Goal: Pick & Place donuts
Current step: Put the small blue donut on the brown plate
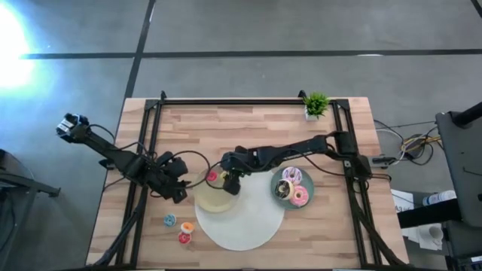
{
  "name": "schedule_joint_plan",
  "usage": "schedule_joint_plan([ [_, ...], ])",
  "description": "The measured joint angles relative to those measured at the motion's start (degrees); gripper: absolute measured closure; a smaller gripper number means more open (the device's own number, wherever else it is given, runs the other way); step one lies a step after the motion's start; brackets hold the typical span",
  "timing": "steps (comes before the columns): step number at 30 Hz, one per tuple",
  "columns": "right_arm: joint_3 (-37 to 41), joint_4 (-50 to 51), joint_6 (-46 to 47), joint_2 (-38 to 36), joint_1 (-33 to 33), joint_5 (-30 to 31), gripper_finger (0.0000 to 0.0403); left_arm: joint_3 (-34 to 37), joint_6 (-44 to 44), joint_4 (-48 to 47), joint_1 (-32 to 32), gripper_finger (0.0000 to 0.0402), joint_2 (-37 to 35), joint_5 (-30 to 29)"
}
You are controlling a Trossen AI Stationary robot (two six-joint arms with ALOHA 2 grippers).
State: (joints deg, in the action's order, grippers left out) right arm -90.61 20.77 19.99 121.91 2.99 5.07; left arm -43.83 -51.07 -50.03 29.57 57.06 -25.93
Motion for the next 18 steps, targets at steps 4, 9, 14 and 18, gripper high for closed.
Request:
schedule_joint_plan([
  [4,0.0,0.7,-4.6,-3.1,1.3,1.1,0.018,0.0,-0.3,-4.3,2.1,0.0227,0.0,4.8],
  [9,0.3,6.1,-5.0,-6.0,1.8,2.9,0.0179,0.9,-8.4,-6.1,3.9,0.0227,0.3,20.1],
  [14,1.7,8.9,-3.9,-6.9,1.8,2.6,0.0179,4.1,-11.5,-2.9,9.6,0.0227,0.6,31.9],
  [18,1.9,8.5,-3.9,-7.5,2.2,2.6,0.0179,6.1,-12.6,1.2,15.5,0.0227,0.9,30.5],
])
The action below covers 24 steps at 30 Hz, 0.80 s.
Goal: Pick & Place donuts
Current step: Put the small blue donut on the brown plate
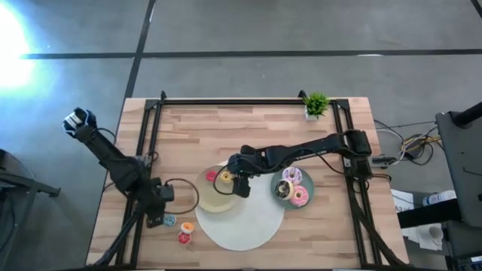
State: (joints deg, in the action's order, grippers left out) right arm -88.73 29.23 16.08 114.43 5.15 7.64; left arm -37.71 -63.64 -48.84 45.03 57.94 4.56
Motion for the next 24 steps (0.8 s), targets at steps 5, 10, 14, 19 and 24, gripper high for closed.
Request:
schedule_joint_plan([
  [5,0.0,-1.6,0.0,0.0,0.2,0.1,0.0179,2.7,-2.9,3.9,3.9,0.0227,0.0,-8.3],
  [10,0.0,-1.8,0.0,0.0,0.3,0.7,0.0179,6.8,-4.3,11.3,3.9,0.0227,0.1,-10.1],
  [14,0.0,-1.7,0.2,0.0,0.2,1.1,0.0179,10.2,-4.7,18.8,4.1,0.0227,1.3,-9.0],
  [19,0.0,-1.7,0.9,-0.1,0.3,1.1,0.0179,10.7,-4.8,18.1,5.0,0.0229,4.8,-8.0],
  [24,0.0,-1.6,0.9,-0.5,0.2,1.4,0.0179,9.2,-4.1,18.3,6.4,0.0237,9.0,-6.6],
])
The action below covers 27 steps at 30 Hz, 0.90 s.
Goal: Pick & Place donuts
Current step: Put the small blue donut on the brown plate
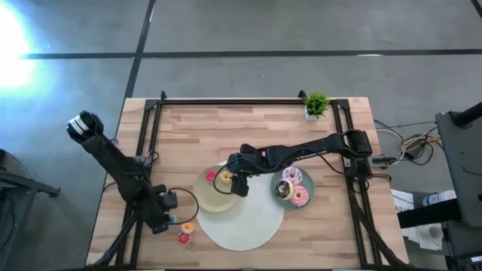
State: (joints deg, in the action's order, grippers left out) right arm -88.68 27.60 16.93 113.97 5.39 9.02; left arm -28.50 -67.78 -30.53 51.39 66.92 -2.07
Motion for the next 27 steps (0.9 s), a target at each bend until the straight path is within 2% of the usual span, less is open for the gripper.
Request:
schedule_joint_plan([
  [6,0.0,0.0,0.0,0.0,0.0,0.0,0.0179,-1.9,-0.1,-0.7,0.9,0.0256,6.0,-0.4],
  [11,0.0,0.0,0.0,-0.3,0.0,0.0,0.0179,-3.5,0.6,-1.4,0.9,0.0317,8.8,-1.7],
  [15,0.0,-0.2,0.0,-1.8,0.0,0.2,0.0179,-4.1,0.8,-1.9,0.9,0.0386,7.9,-3.1],
  [20,0.1,0.6,0.7,-3.8,0.0,0.2,0.0181,-4.4,2.8,-5.0,-1.7,0.0399,2.3,-8.2],
  [23,0.9,1.5,1.9,-5.3,0.0,0.2,0.0186,-5.3,9.4,-4.7,-6.5,0.04,-1.9,-10.8],
  [27,1.7,3.1,3.6,-6.1,0.2,0.2,0.0192,-7.8,24.6,-2.5,-16.1,0.04,-3.8,-13.6],
])
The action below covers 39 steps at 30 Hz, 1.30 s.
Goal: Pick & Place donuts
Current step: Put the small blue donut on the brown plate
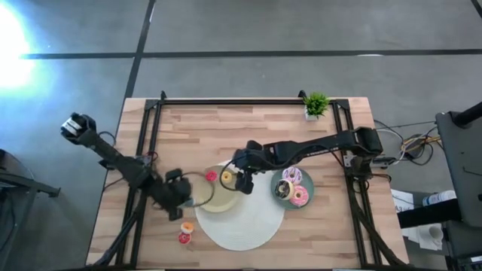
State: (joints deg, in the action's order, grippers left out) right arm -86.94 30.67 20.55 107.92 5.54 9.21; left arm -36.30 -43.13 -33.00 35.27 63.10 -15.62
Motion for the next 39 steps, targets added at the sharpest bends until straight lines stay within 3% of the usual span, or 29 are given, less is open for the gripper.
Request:
schedule_joint_plan([
  [3,0.1,0.7,0.5,0.0,0.7,0.0,0.0197,-1.4,10.7,0.9,-8.5,0.0401,2.0,0.6],
  [6,0.4,0.6,1.8,0.0,1.8,0.0,0.0201,-2.2,18.5,1.6,-16.6,0.0401,5.0,4.9],
  [10,0.4,0.7,2.6,0.0,3.2,0.6,0.0206,-2.3,22.3,4.1,-22.0,0.04,8.3,11.1],
  [13,0.4,0.7,3.4,0.0,4.1,1.9,0.0209,-2.4,22.4,5.6,-22.6,0.038,10.0,11.6],
  [21,0.4,0.7,4.7,0.0,4.7,2.9,0.0209,-3.1,21.9,3.1,-22.5,0.0269,9.6,12.8],
  [25,0.4,0.6,4.5,0.0,4.7,3.0,0.0209,-3.9,21.7,0.8,-22.4,0.0234,8.1,12.8],
  [31,0.5,-1.9,4.8,0.0,4.7,2.3,0.0209,-4.3,21.5,0.8,-22.4,0.0226,7.1,12.8],
  [36,1.6,-17.3,11.4,1.6,3.6,-8.1,0.0221,-4.2,21.5,0.8,-22.4,0.0226,7.6,10.9],
  [39,2.3,-25.5,14.2,5.3,3.2,-10.7,0.0235,-4.2,21.4,0.9,-22.4,0.0226,7.2,10.8],
])
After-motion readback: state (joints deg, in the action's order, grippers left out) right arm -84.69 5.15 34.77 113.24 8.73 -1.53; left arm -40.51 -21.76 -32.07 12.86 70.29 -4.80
